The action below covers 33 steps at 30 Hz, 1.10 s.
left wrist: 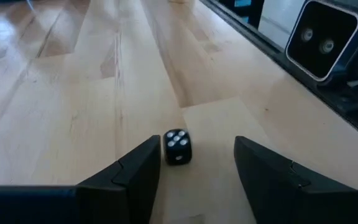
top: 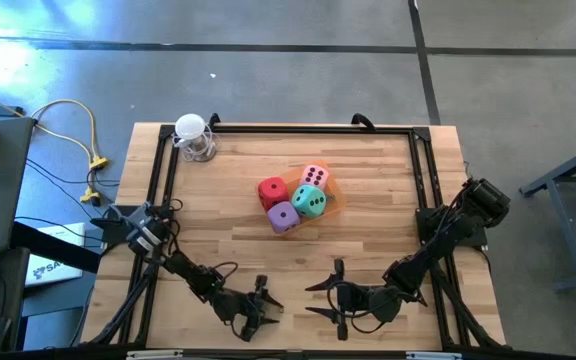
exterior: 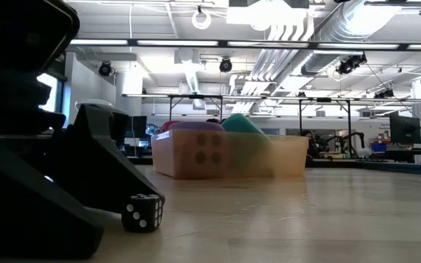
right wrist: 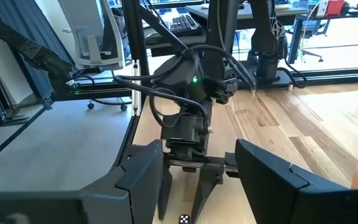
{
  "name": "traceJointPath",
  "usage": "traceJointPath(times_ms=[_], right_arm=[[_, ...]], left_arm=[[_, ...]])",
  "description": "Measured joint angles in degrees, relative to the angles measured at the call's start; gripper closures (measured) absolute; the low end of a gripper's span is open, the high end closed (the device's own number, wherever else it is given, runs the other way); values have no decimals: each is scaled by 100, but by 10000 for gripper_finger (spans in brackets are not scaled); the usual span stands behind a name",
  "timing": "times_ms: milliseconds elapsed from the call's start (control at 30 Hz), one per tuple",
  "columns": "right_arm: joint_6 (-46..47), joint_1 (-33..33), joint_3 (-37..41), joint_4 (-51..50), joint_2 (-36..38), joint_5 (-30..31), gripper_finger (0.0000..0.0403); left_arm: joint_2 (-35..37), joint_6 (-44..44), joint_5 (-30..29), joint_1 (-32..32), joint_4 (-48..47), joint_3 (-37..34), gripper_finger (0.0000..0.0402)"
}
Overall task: Pick & Place Dice
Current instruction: Put the small black dice into the orange bin
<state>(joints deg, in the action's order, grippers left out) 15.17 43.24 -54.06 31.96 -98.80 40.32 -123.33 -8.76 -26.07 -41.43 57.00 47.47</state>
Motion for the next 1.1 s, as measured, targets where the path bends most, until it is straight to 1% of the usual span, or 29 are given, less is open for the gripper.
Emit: traceJointPath(times_ms=[300,500,567,800,967,1100], right_arm=[[16,15,0,-3,0,-38,209],[16,15,0,-3,0,-42,209],[16,15,0,-6,0,-42,209],[16,15,0,-8,0,-44,209],[22,15,0,-8,0,-52,209],[354,11,0,-8,0,-415,209]], left_arm=[[-66,-71,74,130,59,32,202],[-57,-205,165,280,-183,58,208],[-55,-202,150,275,-239,58,220],[-59,-180,118,232,-300,56,285],[-63,-90,109,203,-320,51,323],[-70,189,-37,93,-331,48,354]])
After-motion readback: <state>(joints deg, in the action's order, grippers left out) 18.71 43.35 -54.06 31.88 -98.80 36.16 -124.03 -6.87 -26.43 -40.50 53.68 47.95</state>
